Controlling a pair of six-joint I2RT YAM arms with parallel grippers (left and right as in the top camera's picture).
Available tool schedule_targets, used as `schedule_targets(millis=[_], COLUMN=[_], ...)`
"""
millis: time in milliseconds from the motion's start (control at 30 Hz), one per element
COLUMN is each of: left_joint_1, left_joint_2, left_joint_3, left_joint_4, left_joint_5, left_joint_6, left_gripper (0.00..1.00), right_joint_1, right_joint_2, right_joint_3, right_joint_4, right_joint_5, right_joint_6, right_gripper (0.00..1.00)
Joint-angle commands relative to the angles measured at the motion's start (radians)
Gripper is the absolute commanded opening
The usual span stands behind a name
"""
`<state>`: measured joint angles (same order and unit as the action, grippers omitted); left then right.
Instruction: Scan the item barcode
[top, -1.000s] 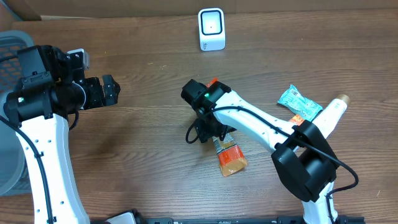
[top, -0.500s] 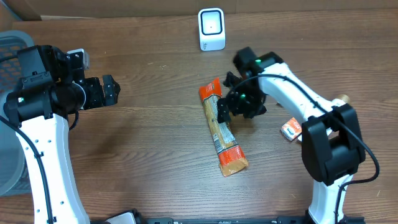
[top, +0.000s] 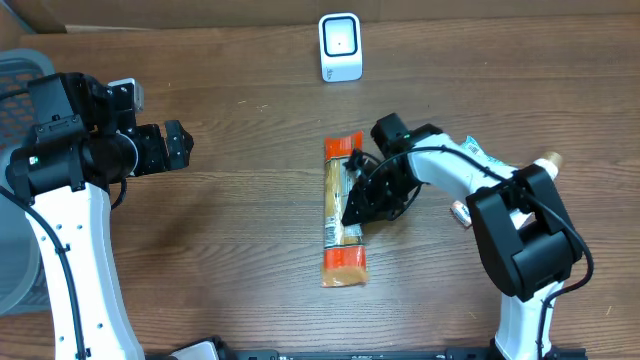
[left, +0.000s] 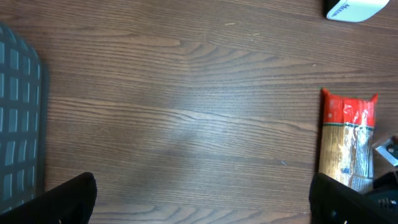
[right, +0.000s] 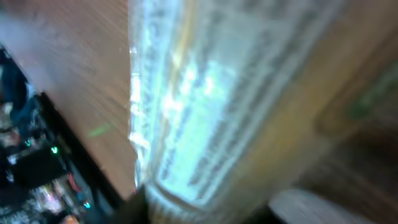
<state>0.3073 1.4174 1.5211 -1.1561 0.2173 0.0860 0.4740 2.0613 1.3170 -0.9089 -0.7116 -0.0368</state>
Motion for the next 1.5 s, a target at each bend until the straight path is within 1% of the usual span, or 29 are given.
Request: schedule_targets(millis=[0, 33, 200, 367, 700, 867, 1067, 1167, 1267, 1467], left_joint_1=[-0.005, -0.005, -0.005, -0.005, -0.005, -0.005, -0.005, -0.005, -0.005, -0.005], left_joint_2=[-0.017, -0.017, -0.017, -0.017, -0.017, -0.017, -0.017, -0.017, -0.017, -0.017], left_joint_3=[0.019, 0.019, 0.019, 0.019, 0.019, 0.019, 0.019, 0.019, 0.019, 0.019], left_joint_4=[0.001, 0.001, 0.001, 0.001, 0.001, 0.001, 0.001, 0.001, 0.001, 0.001], left_joint_5=[0.012, 0.011, 0.011, 0.011, 0.012, 0.012, 0.011, 0.012, 0.012, 0.012], left_joint_6=[0.023, 0.023, 0.023, 0.023, 0.023, 0.023, 0.023, 0.023, 0.023, 0.023], left_gripper=[1.0, 1.0, 1.0, 1.0, 1.0, 1.0, 1.0, 1.0, 1.0, 1.0], right_joint_1=[0.013, 0.01, -0.005, -0.051, -0.182, -0.201, -0.2, -0.2, -0.2, -0.198], right_joint_2=[-0.028, -0.028, -0.029, -0.061, -0.288, -0.339, -0.348, -0.348, -0.348, -0.348], right_joint_3=[-0.005, -0.005, -0.001, 0.019, 0.019, 0.019, 0.032, 0.075, 0.16, 0.428], right_joint_4=[0.019, 0.026, 0.088, 0.084, 0.005, -0.041, -0.054, -0.089, -0.124, -0.155], right_joint_5=[-0.087, -0.111, -0.255, -0.316, -0.311, -0.252, -0.227, -0.167, -0.116, 0.01], right_joint_6=[0.037, 0.037, 0.037, 0.037, 0.037, 0.037, 0.042, 0.069, 0.091, 0.116], right_gripper=[0.08, 0.04, 0.04, 0.04, 0.04, 0.04, 0.04, 0.04, 0.04, 0.04])
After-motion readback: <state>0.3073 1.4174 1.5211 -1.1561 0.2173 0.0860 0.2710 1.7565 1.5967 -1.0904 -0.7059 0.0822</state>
